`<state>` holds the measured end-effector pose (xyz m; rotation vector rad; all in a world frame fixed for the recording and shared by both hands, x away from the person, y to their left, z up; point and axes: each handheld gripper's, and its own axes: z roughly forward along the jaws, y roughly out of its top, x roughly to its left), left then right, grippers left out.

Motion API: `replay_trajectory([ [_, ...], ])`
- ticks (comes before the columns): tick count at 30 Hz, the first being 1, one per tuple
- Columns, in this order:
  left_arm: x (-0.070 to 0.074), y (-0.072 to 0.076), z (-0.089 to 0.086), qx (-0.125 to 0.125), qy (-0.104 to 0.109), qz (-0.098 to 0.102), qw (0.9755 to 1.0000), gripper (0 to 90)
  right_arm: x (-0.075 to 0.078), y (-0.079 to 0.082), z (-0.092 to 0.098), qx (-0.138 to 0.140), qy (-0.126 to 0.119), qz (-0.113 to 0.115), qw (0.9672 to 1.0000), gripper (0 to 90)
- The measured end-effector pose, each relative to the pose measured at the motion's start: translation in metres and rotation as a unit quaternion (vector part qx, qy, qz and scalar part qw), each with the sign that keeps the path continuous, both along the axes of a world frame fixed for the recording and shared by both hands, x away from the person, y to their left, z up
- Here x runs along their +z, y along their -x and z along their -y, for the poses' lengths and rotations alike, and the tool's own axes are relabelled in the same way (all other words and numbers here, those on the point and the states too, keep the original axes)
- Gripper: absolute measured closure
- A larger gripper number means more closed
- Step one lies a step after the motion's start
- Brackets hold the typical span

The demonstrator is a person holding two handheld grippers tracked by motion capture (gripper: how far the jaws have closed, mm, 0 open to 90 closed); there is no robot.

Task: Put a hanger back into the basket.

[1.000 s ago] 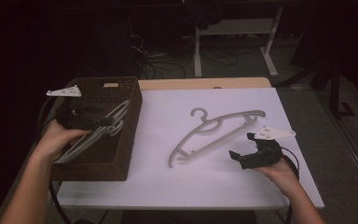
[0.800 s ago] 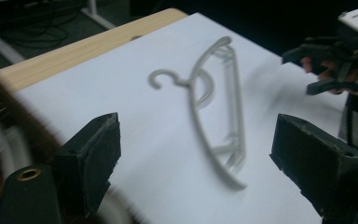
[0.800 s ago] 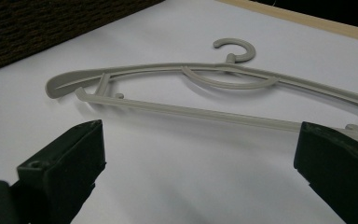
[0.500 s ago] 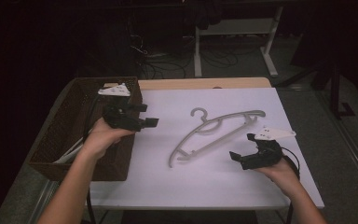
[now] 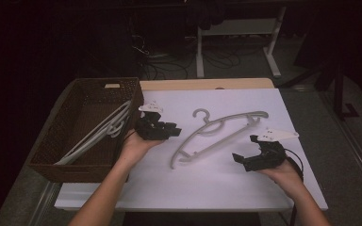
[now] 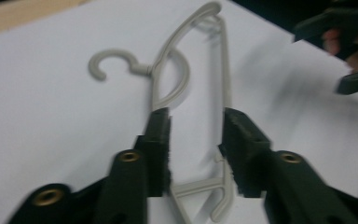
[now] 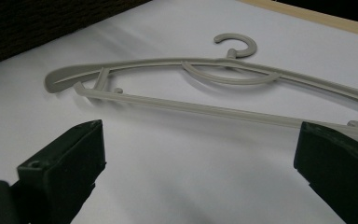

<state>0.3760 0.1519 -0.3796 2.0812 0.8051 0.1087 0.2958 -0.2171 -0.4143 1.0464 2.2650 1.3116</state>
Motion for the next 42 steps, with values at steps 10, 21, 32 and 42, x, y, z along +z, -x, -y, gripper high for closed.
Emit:
replay_trajectory([
  [10,-0.051,-0.016,0.006,0.015,-0.069,-0.035,0.9969,89.9,-0.001,-0.001,0.001,-0.002,-0.001,-0.006,1.0,3.5],
  [21,-0.061,-0.001,0.019,-0.022,-0.095,-0.052,0.9939,90.0,0.0,-0.001,0.004,-0.007,-0.004,-0.005,1.0,3.8],
  [32,-0.062,0.043,0.056,-0.114,-0.086,-0.067,0.9874,90.0,-0.001,-0.002,0.007,-0.013,-0.004,-0.007,0.9999,4.0],
  [42,-0.064,0.065,0.083,-0.167,-0.084,-0.054,0.9809,78.7,-0.001,-0.006,0.009,-0.017,0.0,-0.01,0.9998,7.6],
])
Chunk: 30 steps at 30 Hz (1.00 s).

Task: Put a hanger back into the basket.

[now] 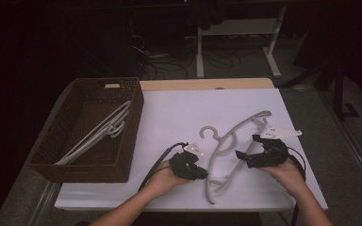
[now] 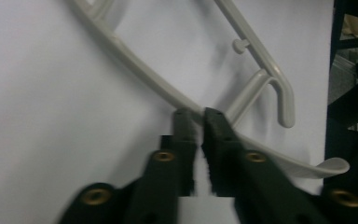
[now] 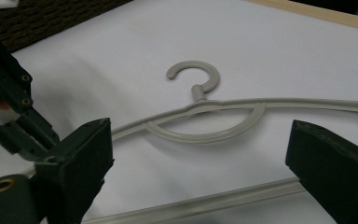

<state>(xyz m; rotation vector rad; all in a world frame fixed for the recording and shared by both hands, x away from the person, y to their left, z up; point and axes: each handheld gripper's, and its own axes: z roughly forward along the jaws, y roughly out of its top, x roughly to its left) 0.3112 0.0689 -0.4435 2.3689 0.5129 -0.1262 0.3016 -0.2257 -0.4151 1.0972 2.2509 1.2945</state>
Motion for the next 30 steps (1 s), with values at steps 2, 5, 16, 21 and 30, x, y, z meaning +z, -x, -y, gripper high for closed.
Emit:
replay_trajectory([
  [2,0.002,-0.004,-0.012,0.01,0.006,0.007,0.9999,71.2,0.002,-0.005,0.002,-0.007,-0.002,-0.005,1.0,12.6],
  [5,0.005,-0.009,-0.036,0.031,0.023,0.011,0.9992,53.6,0.006,-0.018,0.005,-0.021,-0.003,-0.013,0.9997,17.8],
  [16,0.01,-0.018,-0.096,0.105,0.065,0.046,0.9913,18.4,-0.003,-0.08,-0.002,-0.081,0.059,-0.071,0.9924,56.9],
  [21,0.01,-0.018,-0.092,0.108,0.065,0.057,0.9904,14.1,-0.018,-0.106,-0.012,-0.095,0.091,-0.115,0.9846,79.7],
  [30,0.013,-0.019,-0.094,0.118,0.075,0.064,0.988,13.6,-0.03,-0.12,-0.03,-0.082,0.114,-0.142,0.9799,88.8],
])
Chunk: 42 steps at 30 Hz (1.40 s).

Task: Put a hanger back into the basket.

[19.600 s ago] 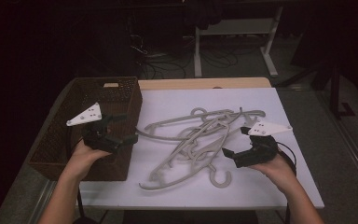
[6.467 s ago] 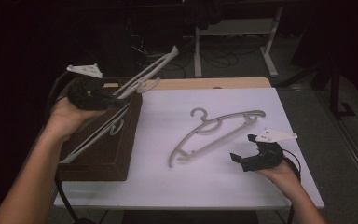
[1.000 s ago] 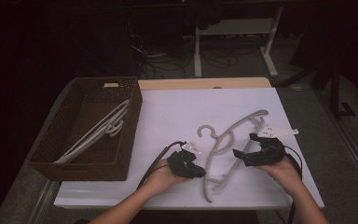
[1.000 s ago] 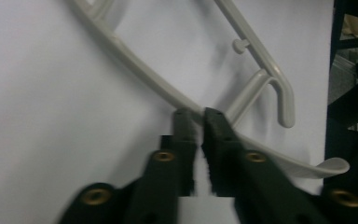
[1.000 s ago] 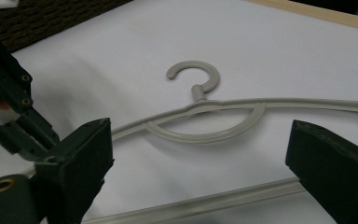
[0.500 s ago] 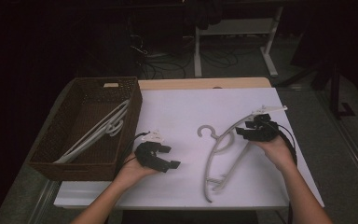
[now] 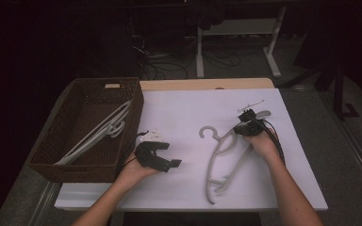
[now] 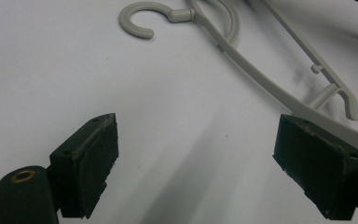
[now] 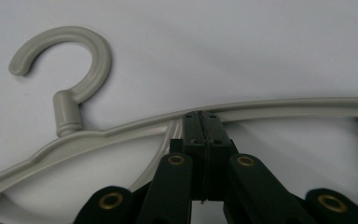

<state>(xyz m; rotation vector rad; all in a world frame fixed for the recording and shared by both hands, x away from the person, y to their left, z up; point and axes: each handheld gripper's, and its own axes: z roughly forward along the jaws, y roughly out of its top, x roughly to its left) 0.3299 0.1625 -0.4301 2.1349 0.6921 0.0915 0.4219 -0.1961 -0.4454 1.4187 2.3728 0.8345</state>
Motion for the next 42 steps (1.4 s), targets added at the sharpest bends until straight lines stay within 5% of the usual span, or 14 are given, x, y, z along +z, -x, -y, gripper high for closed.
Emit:
replay_trajectory([
  [5,0.001,0.0,0.001,-0.002,0.0,0.002,1.0,13.6,0.001,-0.005,-0.017,0.024,0.006,-0.003,0.9997,88.9],
  [11,0.003,0.0,-0.001,0.001,0.003,0.004,1.0,13.6,0.003,-0.011,-0.058,0.083,0.007,-0.006,0.9965,88.9],
  [16,0.003,0.0,0.0,-0.001,0.003,0.004,1.0,13.6,0.002,-0.014,-0.106,0.142,0.006,0.003,0.9899,88.9],
  [21,0.003,0.0,0.0,0.001,0.003,0.006,1.0,14.0,0.003,-0.014,-0.13,0.158,0.004,0.011,0.9873,88.8],
  [27,0.008,-0.004,0.002,0.012,0.003,0.012,0.9999,26.4,0.025,0.003,-0.108,0.155,-0.039,0.033,0.9866,88.8],
  [32,0.017,-0.019,0.012,0.015,0.001,0.011,0.9998,53.1,0.036,0.027,-0.082,0.146,-0.045,0.048,0.9871,88.8],
  [38,0.021,-0.052,0.036,0.011,-0.017,0.009,0.9998,82.5,0.032,0.048,-0.047,0.12,-0.044,0.053,0.9903,88.8],
  [42,0.021,-0.079,0.058,-0.001,-0.032,0.009,0.9995,90.0,0.027,0.061,-0.032,0.114,-0.046,0.048,0.9912,88.7],
])
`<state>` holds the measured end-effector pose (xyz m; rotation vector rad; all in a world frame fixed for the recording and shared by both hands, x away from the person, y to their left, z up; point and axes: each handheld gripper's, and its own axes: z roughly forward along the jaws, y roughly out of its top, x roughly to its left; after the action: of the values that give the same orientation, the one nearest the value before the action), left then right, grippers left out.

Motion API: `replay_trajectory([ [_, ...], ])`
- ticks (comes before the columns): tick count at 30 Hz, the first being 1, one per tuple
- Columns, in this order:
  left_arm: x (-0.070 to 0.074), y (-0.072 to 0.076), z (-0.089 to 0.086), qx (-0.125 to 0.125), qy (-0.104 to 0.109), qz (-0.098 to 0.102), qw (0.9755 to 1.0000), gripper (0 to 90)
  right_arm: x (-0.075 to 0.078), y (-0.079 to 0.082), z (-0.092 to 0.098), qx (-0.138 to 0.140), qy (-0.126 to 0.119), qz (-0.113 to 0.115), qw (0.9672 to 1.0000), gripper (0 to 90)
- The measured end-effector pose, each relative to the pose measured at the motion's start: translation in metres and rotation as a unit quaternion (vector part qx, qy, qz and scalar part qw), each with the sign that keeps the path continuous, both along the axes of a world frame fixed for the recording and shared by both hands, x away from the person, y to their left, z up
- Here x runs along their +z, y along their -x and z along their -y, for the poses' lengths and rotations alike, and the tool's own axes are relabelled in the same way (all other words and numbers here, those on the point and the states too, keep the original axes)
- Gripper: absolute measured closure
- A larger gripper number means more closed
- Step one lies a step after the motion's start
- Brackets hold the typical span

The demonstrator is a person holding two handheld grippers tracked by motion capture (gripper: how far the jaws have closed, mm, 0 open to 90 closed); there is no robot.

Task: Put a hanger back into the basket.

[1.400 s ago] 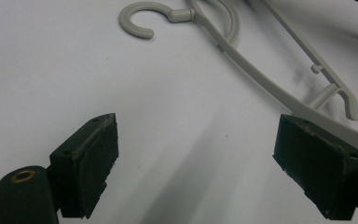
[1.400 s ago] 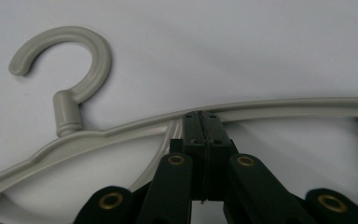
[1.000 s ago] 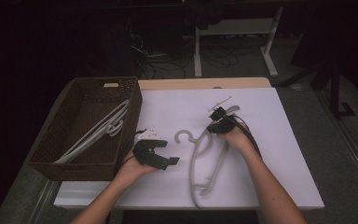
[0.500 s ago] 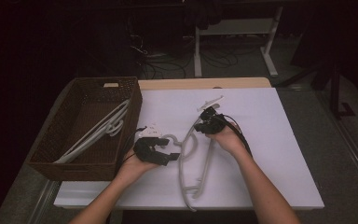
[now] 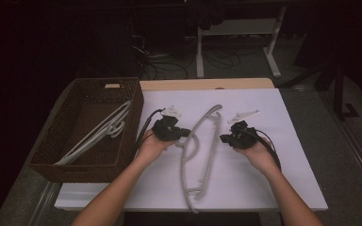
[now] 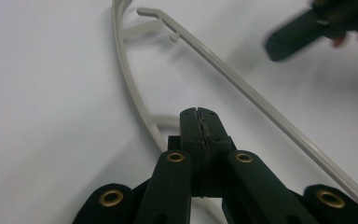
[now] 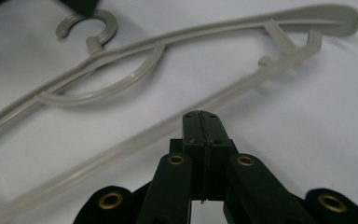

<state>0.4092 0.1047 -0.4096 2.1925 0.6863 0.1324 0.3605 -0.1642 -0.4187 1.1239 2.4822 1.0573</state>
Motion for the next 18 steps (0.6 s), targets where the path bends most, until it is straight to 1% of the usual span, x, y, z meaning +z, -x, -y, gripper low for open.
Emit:
replay_trajectory([
  [2,-0.001,-0.014,0.012,-0.002,-0.015,0.005,0.9999,90.0,0.0,0.007,0.005,0.002,-0.003,0.0,1.0,88.7],
  [3,-0.002,-0.02,0.018,-0.003,-0.017,0.005,0.9998,90.0,0.0,0.011,0.007,0.003,-0.002,0.002,1.0,88.7],
  [5,-0.004,-0.032,0.029,-0.003,-0.026,0.004,0.9997,90.0,0.0,0.017,0.009,0.007,-0.009,0.002,0.9999,88.7],
  [9,-0.011,-0.05,0.05,-0.006,-0.051,0.003,0.9987,90.0,0.002,0.029,0.007,0.018,-0.021,0.001,0.9996,88.7],
  [12,-0.018,-0.057,0.063,-0.012,-0.065,0.004,0.9978,90.0,0.004,0.04,0.0,0.037,-0.032,0.0,0.9988,88.7],
  [14,-0.021,-0.061,0.07,-0.014,-0.081,0.007,0.9966,90.0,0.005,0.047,-0.006,0.052,-0.039,-0.002,0.9979,88.7],
  [18,-0.028,-0.066,0.08,-0.014,-0.092,0.006,0.9956,90.0,0.005,0.06,-0.025,0.084,-0.038,-0.007,0.9957,88.8],
])
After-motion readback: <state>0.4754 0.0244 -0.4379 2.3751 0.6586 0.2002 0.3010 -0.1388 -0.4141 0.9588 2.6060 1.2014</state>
